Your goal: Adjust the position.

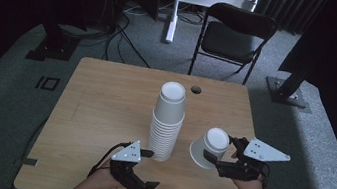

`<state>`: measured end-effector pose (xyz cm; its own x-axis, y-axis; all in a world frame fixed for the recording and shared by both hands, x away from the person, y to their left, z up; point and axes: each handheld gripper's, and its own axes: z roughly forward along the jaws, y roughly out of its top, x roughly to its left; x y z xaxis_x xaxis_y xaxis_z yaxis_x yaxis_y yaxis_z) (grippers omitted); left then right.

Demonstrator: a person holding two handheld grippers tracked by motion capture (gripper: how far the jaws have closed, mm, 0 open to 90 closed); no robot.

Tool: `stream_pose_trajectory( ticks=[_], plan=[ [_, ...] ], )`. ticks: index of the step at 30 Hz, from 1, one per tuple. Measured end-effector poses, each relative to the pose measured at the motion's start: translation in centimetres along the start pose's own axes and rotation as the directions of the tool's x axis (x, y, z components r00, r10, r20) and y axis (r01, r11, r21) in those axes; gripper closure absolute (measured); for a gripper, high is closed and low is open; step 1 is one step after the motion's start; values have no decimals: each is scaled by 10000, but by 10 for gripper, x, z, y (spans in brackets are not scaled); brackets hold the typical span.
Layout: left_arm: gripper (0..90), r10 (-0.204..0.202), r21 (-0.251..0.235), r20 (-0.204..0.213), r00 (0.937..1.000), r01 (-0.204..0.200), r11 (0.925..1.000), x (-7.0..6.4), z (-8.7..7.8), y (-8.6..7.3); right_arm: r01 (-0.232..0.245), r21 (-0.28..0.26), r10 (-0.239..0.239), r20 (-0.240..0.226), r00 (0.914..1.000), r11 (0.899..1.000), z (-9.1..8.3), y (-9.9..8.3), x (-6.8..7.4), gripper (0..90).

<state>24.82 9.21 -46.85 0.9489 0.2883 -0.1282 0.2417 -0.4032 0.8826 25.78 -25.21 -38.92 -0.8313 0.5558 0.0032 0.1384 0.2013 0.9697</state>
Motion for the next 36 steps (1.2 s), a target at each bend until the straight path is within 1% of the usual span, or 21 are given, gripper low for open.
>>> stream_pose_trajectory(
  ticks=[4, 5, 6, 10, 13, 17, 19, 20, 22, 25, 26, 29, 31, 32, 33, 34, 35, 36],
  plan=[
    [24, 87, 91, 167, 9998, -88, 9999, -2, 8, 1, -19, -96, 18, -83, 10000, 10000, -2, -1, 3, 229],
    [24, 87, 74, 167, 9998, -88, 9999, -3, 9, 2, -12, -118, 11, -114, 9999, 9999, -2, 0, 4, 229],
    [24, 79, 69, 289, 9995, -81, 9999, -3, 10, 3, 32, -116, -33, -128, 9999, 9999, -2, 0, 5, 229],
    [24, 46, -66, 516, 9987, -43, 10000, -5, 14, 6, 121, -202, -126, -268, 9996, 9997, -2, 2, 12, 229],
    [24, 15, -319, 851, 9964, 12, 9995, -9, 20, 8, 181, -292, -192, -364, 9992, 9994, -3, 3, 17, 229],
    [24, 135, -660, 1223, 9924, -55, 9978, -12, 26, 14, 221, -384, -241, -536, 9983, 9990, -2, 5, 22, 228],
    [25, 324, -870, 1227, 9919, -218, 9960, -14, 28, 18, 306, -424, -331, -605, 9976, 9986, -1, 7, 25, 228],
    [45, 348, -1016, 1284, 9911, -217, 9946, -15, 28, 20, 317, -482, -346, -613, 9975, 9983, -1, 8, 26, 228],
    [47, 465, -1120, 1216, 9915, -328, 9932, -15, 28, 24, 299, -579, -344, -779, 9964, 9979, -1, 10, 28, 228],
    [60, 503, -1301, 1152, 9921, -351, 9909, -15, 29, 28, 247, -775, -320, -944, 9950, 9967, 0, 11, 30, 228],
    [66, 462, -1300, 1198, 9917, -305, 9910, -14, 30, 30, 235, -853, -321, -1005, 9944, 9961, 1, 12, 31, 228],
    [145, 565, -1570, 1183, 9914, -375, 9869, -14, 30, 32, 259, -1009, -376, -1153, 9926, 9946, 3, 15, 33, 228],
    [155, 526, -1817, 1141, 9921, -312, 9829, -14, 30, 34, 326, -1065, -454, -1203, 9917, 9938, 5, 17, 34, 228],
    [187, 577, -1956, 1279, 9901, -319, 9802, -15, 29, 35, 320, -1141, -462, -1244, 9912, 9930, 6, 17, 35, 228],
    [211, 668, -2067, 1310, 9891, -387, 9776, -15, 28, 37, 301, -1154, -459, -1370, 9895, 9929, 7, 18, 36, 228],
    [212, 689, -2218, 1219, 9901, -405, 9742, -17, 27, 38, 336, -1204, -505, -1397, 9889, 9922, 7, 19, 37, 228],
    [233, 704, -2335, 1407, 9875, -360, 9717, -17, 26, 39, 372, -1248, -549, -1414, 9884, 9915, 7, 20, 37, 228],
    [243, 680, -2428, 1452, 9871, -311, 9696, -17, 25, 41, 342, -1307, -545, -1549, 9864, 9908, 7, 21, 38, 227]
  ],
)
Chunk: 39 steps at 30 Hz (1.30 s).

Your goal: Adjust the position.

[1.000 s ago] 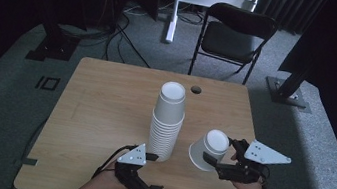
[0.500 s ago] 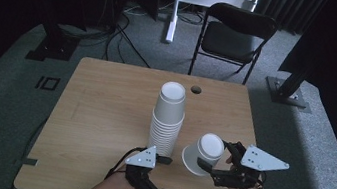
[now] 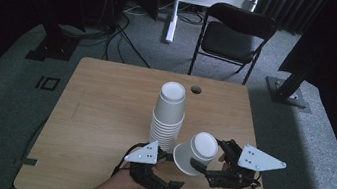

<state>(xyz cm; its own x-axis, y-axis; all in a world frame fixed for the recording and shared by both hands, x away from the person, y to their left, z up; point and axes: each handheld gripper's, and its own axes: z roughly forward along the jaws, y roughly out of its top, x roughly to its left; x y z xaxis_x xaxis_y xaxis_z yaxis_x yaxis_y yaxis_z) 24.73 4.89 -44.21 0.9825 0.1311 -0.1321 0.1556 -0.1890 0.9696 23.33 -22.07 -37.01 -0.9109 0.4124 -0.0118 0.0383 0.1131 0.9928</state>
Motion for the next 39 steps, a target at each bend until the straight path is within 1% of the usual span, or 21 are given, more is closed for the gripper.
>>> stream_pose_trajectory(
  ticks=[4, 6, 9, 11, 12, 13, 17, 20, 22, 24, 26, 27, 29, 30, 32, 33, 34, 35, 36, 38, 39],
  plan=[
    [275, -55, -280, 197, 9998, 60, 9996, -1, -1, 5, 0, -68, -1, -87, 10000, 10000, 2, 3, 1, 227],
    [322, 34, -461, 225, 9997, -24, 9989, -1, -1, 7, 45, -83, -46, -122, 9999, 10000, 3, 3, 1, 227],
    [387, -26, -789, 414, 9991, 58, 9969, -1, -2, 8, 72, -135, -76, -239, 9997, 9999, 4, 4, 3, 227],
    [420, -73, -1123, 797, 9968, 163, 9935, 0, -3, 9, 124, -52, -125, -226, 9997, 9999, 5, 4, 3, 227],
    [434, -18, -1174, 774, 9970, 109, 9930, 1, -3, 9, 148, -11, -148, -230, 9996, 9999, 6, 4, 3, 227],
    [434, -17, -1238, 928, 9957, 132, 9922, 1, -3, 9, 126, 3, -126, -198, 9997, 9999, 6, 4, 3, 227],
    [500, 332, -1699, 774, 9964, -197, 9853, 1, -4, 7, 22, -94, -24, -265, 9996, 10000, 5, 3, 0, 227],
    [576, 277, -2056, 828, 9962, -101, 9786, 3, -4, 7, 7, -214, -15, -345, 9994, 9998, 3, 3, 0, 227],
    [638, 238, -2119, 966, 9950, -28, 9773, 4, -4, 7, 31, -240, -39, -341, 9994, 9997, 3, 5, 1, 226],
    [690, 256, -2104, 1185, 9926, -1, 9776, 4, -4, 8, 69, -264, -79, -348, 9994, 9996, 2, 5, 1, 226],
    [736, 305, -2088, 1242, 9918, -40, 9779, 4, -4, 8, -12, -315, -2, -452, 9990, 9995, 2, 5, 1, 226],
    [770, 400, -2000, 1516, 9876, -90, 9797, 4, -5, 9, -43, -322, 25, -563, 9984, 9995, 2, 5, 1, 225],
    [820, 562, -1743, 1653, 9846, -269, 9843, 2, -4, 10, -34, -328, 11, -701, 9975, 9995, 1, 5, 1, 218],
    [836, 798, -1672, 1516, 9852, -540, 9844, 0, -4, 11, -6, -298, -17, -794, 9968, 9996, 2, 5, 1, 214],
    [836, 798, -1672, 1516, 9852, -540, 9844, 0, -4, 11, 25, -272, -48, -829, 9965, 9996, 2, 4, 2, 211],
    [837, 1216, -1328, 1286, 9842, -1045, 9856, -2, -6, 13, -79, -132, 65, -997, 9950, 9999, 2, 5, 0, 207],
    [837, 1373, -1198, 1227, 9829, -1227, 9852, -3, -6, 13, -65, -114, 54, -1002, 9950, 9999, 2, 4, 0, 205],
    [838, 1653, -910, 898, 9821, -1572, 9834, -5, -7, 14, -66, -51, 60, -1053, 9944, 10000, 2, 4, 0, 202],
    [838, 1751, -712, 861, 9808, -1693, 9830, -5, -7, 15, -104, 54, 108, -982, 9951, 9999, 2, 5, 0, 199],
    [838, 2128, -264, 587, 9753, -2116, 9770, -7, -7, 16, -261, 2, 260, -966, 9950, 9997, 0, 5, -3, 190],
    [838, 2171, -173, 609, 9742, -2164, 9761, -7, -7, 15, -359, -9, 357, -951, 9948, 9994, -1, 5, -4, 176]
  ],
)
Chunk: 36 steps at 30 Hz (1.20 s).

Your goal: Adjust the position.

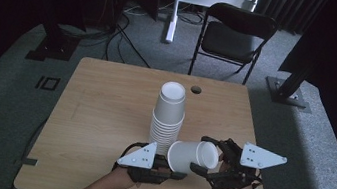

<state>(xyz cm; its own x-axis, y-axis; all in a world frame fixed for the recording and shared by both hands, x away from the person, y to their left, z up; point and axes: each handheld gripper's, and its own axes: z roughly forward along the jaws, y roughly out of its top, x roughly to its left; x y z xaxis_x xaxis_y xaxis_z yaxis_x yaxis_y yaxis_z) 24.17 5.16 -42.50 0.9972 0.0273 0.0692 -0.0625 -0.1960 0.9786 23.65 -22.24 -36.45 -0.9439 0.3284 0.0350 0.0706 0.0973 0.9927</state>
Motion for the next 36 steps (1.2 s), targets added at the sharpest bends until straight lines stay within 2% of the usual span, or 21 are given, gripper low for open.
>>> stream_pose_trajectory(
  ticks=[3, 5, 7, 10, 11, 12, 15, 17, 20, 24, 25, 26, 28, 29, 30, 31, 32, 33, 34, 35, 36],
  plan=[
    [838, 525, 659, -341, 9980, -502, 9966, -3, 2, -1, -345, 342, 347, -56, 9994, 9988, 0, 1, -5, 165],
    [838, 706, 958, -446, 9965, -660, 9932, -4, 3, -2, -333, 405, 335, -35, 9994, 9986, 0, 1, -5, 165],
    [841, 1304, 1699, -647, 9893, -1179, 9784, -6, 6, -5, -430, 437, 435, -92, 9990, 9981, 0, 1, -6, 157],
    [841, 1789, 2687, -533, 9824, -1584, 9501, -10, 11, -12, -526, 564, 525, 38, 9986, 9970, -1, 1, -8, 134],
    [841, 1789, 2687, -533, 9824, -1584, 9501, -10, 11, -12, -526, 564, 525, 38, 9986, 9970, -1, 1, -8, 134],
    [841, 2029, 2949, -611, 9773, -1765, 9391, -11, 12, -14, -613, 587, 599, 250, 9979, 9964, -1, 0, -10, 133],
    [841, 2432, 3484, -600, 9681, -2080, 9140, -13, 15, -16, -835, 950, 823, 169, 9965, 9920, 0, -3, -14, 133],
    [841, 2871, 3954, -610, 9560, -2409, 8863, -14, 16, -17, -896, 1298, 894, 77, 9960, 9875, 2, -6, -15, 131],
    [841, 3271, 4432, -642, 9428, -2667, 8558, -14, 16, -20, -1058, 1813, 1073, 13, 9942, 9777, 5, -11, -17, 124],
    [841, 4114, 5289, -547, 9098, -3230, 7848, -18, 19, -26, -1211, 2454, 1249, -1, 9922, 9618, 10, -16, -19, 124],
    [841, 4472, 5560, -492, 8931, -3474, 7551, -20, 20, -28, -1241, 2629, 1286, 2, 9917, 9568, 11, -18, -19, 125],
    [840, 4709, 5810, -373, 8814, -3642, 7278, -21, 22, -30, -1216, 2792, 1264, 7, 9920, 9525, 13, -19, -20, 125],
    [841, 4947, 6056, -238, 8687, -3811, 6985, -24, 24, -33, -1191, 3209, 1242, 45, 9922, 9396, 16, -21, -20, 126],
    [840, 5153, 6273, -58, 8570, -3981, 6693, -24, 25, -34, -1211, 3424, 1278, 30, 9918, 9317, 18, -22, -21, 127],
    [840, 5248, 6354, 8, 8512, -4057, 6570, -25, 25, -35, -1207, 3638, 1301, -13, 9915, 9236, 20, -24, -21, 134],
    [840, 5249, 6364, 35, 8512, -4068, 6554, -25, 26, -36, -1181, 3867, 1279, 3, 9918, 9146, 22, -26, -22, 134],
    [840, 5385, 6491, 116, 8425, -4160, 6369, -26, 27, -37, -1201, 4095, 1325, -18, 9912, 9044, 24, -28, -23, 135],
    [839, 5577, 6627, 208, 8298, -4291, 6138, -27, 27, -37, -1227, 4290, 1352, 14, 9908, 8949, 27, -30, -23, 135],
    [839, 5642, 6723, 296, 8251, -4341, 5997, -27, 27, -37, -1255, 4471, 1378, 51, 9904, 8856, 29, -32, -24, 138],
    [840, 5764, 6791, 340, 8165, -4420, 5860, -27, 28, -37, -1262, 4672, 1417, 19, 9899, 8751, 32, -34, -25, 138],
    [839, 5900, 6878, 439, 8062, -4528, 5675, -28, 28, -38, -1227, 4823, 1372, 54, 9905, 8674, 34, -36, -25, 138]
  ],
)
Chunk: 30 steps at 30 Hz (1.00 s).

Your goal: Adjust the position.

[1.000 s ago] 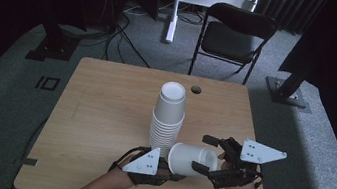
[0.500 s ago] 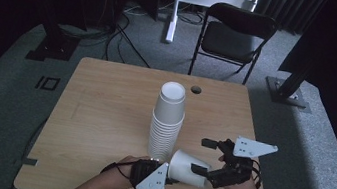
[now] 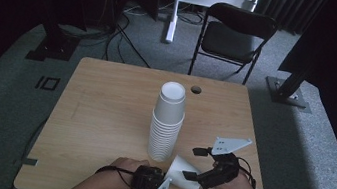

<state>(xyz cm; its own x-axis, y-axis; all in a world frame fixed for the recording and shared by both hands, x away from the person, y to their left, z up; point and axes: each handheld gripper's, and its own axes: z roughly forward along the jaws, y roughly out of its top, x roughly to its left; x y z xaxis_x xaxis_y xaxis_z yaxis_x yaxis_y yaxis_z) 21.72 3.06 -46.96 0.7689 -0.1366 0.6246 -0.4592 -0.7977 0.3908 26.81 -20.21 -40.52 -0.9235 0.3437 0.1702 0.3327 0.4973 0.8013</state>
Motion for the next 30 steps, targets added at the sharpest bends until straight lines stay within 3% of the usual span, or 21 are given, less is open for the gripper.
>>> stream_pose_trajectory(
  ticks=[5, 6, 7, 11, 12, 19, 30],
  plan=[
    [839, 373, 318, -82, 9993, -370, 9988, -3, 2, 0, 67, 483, -72, 94, 9999, 9988, 8, -1, 0, 155],
    [839, 682, 551, -100, 9976, -676, 9962, -5, 3, 0, 347, 912, -354, 62, 9994, 9952, 13, -2, 1, 207],
    [839, 828, 647, -164, 9964, -816, 9946, -5, 4, 0, 482, 1083, -489, 32, 9988, 9929, 15, -3, 2, 204],
    [839, 1034, 774, -145, 9945, -1020, 9918, -7, 5, 1, 276, 1415, -253, -179, 9995, 9896, 20, -4, 2, 198],
    [839, 1284, 923, -247, 9914, -1256, 9878, -8, 5, 1, 196, 1690, -157, -243, 9996, 9854, 24, -4, 2, 180],
    [838, 1351, 843, -148, 9907, -1334, 9875, -7, 4, 3, 221, 2488, -154, -290, 9995, 9683, 37, -5, 2, 135],
    [838, 1757, 907, -152, 9843, -1737, 9806, -9, 5, 8, 114, 2989, -8, -355, 9994, 9542, 53, -5, -1, 108]
  ],
)
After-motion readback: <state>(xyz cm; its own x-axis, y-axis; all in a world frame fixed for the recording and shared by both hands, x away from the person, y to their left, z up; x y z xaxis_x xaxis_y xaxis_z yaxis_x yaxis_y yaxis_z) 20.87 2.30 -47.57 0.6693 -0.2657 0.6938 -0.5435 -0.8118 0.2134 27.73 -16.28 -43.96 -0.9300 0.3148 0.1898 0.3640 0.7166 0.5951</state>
